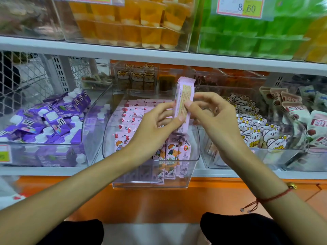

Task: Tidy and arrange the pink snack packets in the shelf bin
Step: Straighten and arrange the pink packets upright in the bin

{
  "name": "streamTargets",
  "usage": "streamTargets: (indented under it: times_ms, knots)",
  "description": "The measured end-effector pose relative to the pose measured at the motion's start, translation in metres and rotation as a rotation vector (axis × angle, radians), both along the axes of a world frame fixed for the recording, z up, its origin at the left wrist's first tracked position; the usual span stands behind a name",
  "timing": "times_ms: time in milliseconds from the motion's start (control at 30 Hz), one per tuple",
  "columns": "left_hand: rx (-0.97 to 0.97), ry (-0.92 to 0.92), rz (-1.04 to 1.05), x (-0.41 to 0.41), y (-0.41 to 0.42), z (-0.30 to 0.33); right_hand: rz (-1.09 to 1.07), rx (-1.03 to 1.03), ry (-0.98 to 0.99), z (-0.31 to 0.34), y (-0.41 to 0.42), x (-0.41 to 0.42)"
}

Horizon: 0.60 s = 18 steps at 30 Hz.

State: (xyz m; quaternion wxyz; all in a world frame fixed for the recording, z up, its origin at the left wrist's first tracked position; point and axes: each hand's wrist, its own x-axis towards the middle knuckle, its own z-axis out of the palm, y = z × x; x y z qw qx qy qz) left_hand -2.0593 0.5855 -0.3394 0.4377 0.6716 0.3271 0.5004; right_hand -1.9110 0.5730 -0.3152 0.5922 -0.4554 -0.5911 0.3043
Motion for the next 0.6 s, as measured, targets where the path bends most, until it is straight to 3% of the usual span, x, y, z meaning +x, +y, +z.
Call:
streamTargets:
  times_ms: [167, 267, 367, 500, 600]
  knots:
    - [-0.3, -0.138, -0.115, 0.005, -0.003, 0.005, -0.048, -0.067, 0.093, -0.003, 0.003, 0.0]
    - [-0.373, -0.139, -0.117, 0.005, -0.001, 0.004, -0.045, -0.077, 0.095, -0.004, 0.004, 0.0]
    - [-0.211, -0.03, -0.075, 0.001, 0.0, 0.003, 0.026, -0.073, 0.079, -0.003, 0.002, 0.002]
    - [0.251, 0.04, 0.079, -0.009, 0.006, 0.001, 0.172, -0.009, 0.025, -0.002, 0.001, 0.004]
    - [0.406, 0.085, 0.164, -0.015, 0.007, -0.002, 0.23, 0.034, 0.001, -0.003, 0.0, 0.004]
